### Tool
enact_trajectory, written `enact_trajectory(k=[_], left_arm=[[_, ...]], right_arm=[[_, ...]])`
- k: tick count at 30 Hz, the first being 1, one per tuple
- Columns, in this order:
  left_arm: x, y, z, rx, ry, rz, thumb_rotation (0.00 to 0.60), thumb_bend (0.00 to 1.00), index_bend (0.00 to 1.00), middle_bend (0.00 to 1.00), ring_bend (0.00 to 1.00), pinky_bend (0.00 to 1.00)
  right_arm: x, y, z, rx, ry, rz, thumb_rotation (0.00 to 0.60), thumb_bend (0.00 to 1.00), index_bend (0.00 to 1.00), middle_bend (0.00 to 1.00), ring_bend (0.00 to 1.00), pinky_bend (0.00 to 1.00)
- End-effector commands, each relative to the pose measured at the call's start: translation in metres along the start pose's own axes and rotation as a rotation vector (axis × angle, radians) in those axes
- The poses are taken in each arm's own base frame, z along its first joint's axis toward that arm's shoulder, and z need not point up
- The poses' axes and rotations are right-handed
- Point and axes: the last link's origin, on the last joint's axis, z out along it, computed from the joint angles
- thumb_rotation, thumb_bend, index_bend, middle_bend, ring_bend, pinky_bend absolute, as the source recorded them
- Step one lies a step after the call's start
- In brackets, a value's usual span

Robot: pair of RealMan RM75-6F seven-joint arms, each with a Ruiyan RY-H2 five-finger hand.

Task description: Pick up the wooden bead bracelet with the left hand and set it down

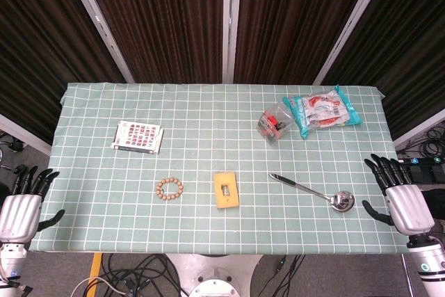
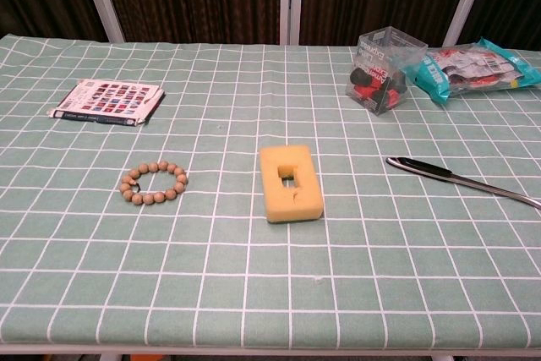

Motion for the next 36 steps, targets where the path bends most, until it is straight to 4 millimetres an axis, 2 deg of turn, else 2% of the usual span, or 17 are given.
enact_trajectory(k=[1, 11, 17, 21, 25, 30, 36], left_arm=[[0.0, -0.001, -0.002, 0.01, 0.005, -0.003, 0.6, 0.17, 0.15, 0.12, 0.0, 0.0], [0.003, 0.0, -0.006, 0.011, 0.017, -0.006, 0.6, 0.17, 0.15, 0.12, 0.0, 0.0], [0.008, 0.011, 0.007, -0.084, 0.02, 0.002, 0.6, 0.16, 0.15, 0.12, 0.0, 0.0], [0.01, 0.037, 0.034, -0.279, 0.011, 0.015, 0.6, 0.16, 0.19, 0.15, 0.0, 0.0], [0.003, 0.07, 0.063, -0.49, -0.019, 0.055, 0.6, 0.16, 0.29, 0.27, 0.05, 0.0], [-0.017, 0.116, 0.09, -0.715, -0.076, 0.1, 0.6, 0.16, 0.39, 0.36, 0.1, 0.0], [-0.048, 0.161, 0.108, -0.842, -0.153, 0.136, 0.6, 0.17, 0.4, 0.36, 0.11, 0.01]], right_arm=[[0.0, -0.001, 0.004, 0.008, -0.003, -0.002, 0.6, 0.21, 0.0, 0.0, 0.0, 0.0], [0.005, 0.002, 0.001, 0.006, 0.019, 0.006, 0.6, 0.21, 0.0, 0.0, 0.0, 0.0], [0.018, 0.006, -0.006, -0.002, 0.056, -0.011, 0.6, 0.21, 0.0, 0.0, 0.0, 0.0], [0.024, 0.004, -0.006, 0.011, 0.074, -0.018, 0.6, 0.21, 0.0, 0.0, 0.0, 0.0], [0.025, 0.003, -0.006, 0.02, 0.07, -0.016, 0.6, 0.21, 0.0, 0.0, 0.0, 0.0], [0.024, 0.004, -0.008, 0.009, 0.061, -0.015, 0.6, 0.21, 0.0, 0.0, 0.0, 0.0], [0.023, 0.006, -0.01, -0.009, 0.054, -0.011, 0.6, 0.21, 0.0, 0.0, 0.0, 0.0]])
